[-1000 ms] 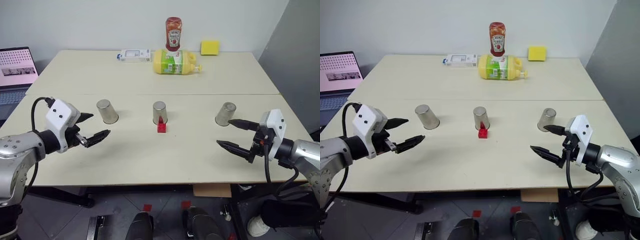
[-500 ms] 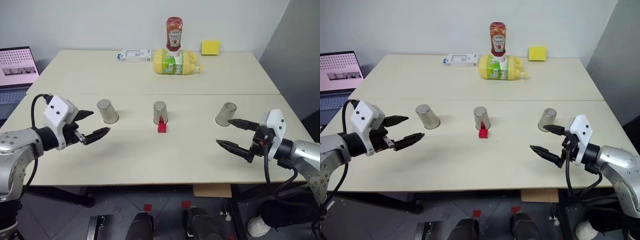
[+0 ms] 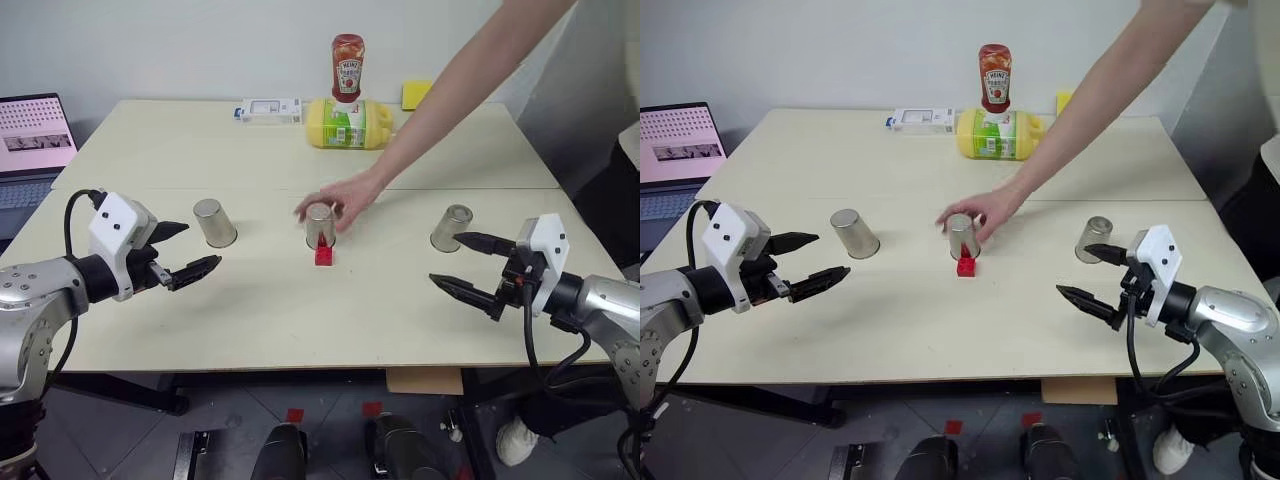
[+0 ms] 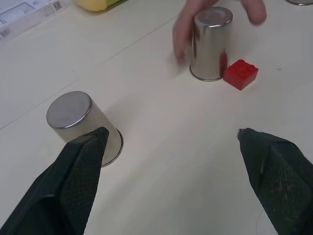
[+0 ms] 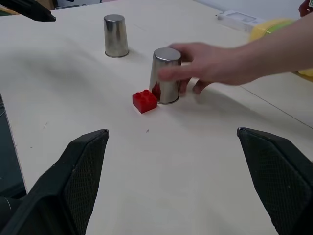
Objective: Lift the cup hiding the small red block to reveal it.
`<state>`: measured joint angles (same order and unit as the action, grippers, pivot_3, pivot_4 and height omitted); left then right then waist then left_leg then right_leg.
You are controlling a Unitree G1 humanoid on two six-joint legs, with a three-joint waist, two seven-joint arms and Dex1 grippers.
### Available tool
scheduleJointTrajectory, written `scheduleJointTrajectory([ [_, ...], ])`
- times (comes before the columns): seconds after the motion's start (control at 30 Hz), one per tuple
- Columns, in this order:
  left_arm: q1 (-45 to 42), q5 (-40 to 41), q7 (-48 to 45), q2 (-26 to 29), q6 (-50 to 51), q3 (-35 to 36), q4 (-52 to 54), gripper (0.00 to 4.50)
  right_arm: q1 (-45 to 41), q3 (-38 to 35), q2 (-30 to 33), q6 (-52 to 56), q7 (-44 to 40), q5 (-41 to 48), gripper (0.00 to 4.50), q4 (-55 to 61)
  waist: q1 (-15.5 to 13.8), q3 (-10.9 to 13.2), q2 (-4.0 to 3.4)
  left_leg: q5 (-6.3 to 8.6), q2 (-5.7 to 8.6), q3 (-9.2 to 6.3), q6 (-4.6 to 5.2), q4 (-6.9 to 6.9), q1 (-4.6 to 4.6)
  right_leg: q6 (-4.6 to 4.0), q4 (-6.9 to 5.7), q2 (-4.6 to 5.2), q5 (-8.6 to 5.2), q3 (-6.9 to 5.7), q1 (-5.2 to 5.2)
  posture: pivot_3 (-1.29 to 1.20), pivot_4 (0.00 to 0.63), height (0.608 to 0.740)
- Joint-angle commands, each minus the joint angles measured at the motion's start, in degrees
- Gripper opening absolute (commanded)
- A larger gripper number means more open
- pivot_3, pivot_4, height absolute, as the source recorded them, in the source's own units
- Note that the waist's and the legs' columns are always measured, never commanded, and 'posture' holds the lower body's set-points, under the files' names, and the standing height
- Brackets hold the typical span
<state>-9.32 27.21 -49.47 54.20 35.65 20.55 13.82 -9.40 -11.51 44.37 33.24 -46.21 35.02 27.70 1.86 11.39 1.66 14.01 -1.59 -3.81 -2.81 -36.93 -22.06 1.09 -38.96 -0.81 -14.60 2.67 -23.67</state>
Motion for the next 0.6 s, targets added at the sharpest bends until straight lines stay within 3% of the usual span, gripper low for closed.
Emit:
scheduleJointTrajectory([
  [0.03,-1.2,0.4,0.2,0.0,-1.0,0.6,0.9,4.5,-0.4,-0.2,0.1,-1.7,-0.8,-0.3,4.46,0.0,0.0,0.0,0.0,0.0,0.0,0.0,0.0,0.0,0.0,0.0,0.0,0.0,0.0,0.0,0.0,0.0,0.15,0.74],
  [0.6,-1.6,0.1,-0.4,0.1,-1.3,-0.2,0.7,4.5,1.1,-0.3,0.3,-2.9,-1.4,-0.5,4.46,0.1,0.0,0.0,0.0,0.0,0.0,0.0,0.0,0.0,0.0,0.0,0.0,0.0,0.0,0.0,0.0,0.0,0.15,0.74],
])
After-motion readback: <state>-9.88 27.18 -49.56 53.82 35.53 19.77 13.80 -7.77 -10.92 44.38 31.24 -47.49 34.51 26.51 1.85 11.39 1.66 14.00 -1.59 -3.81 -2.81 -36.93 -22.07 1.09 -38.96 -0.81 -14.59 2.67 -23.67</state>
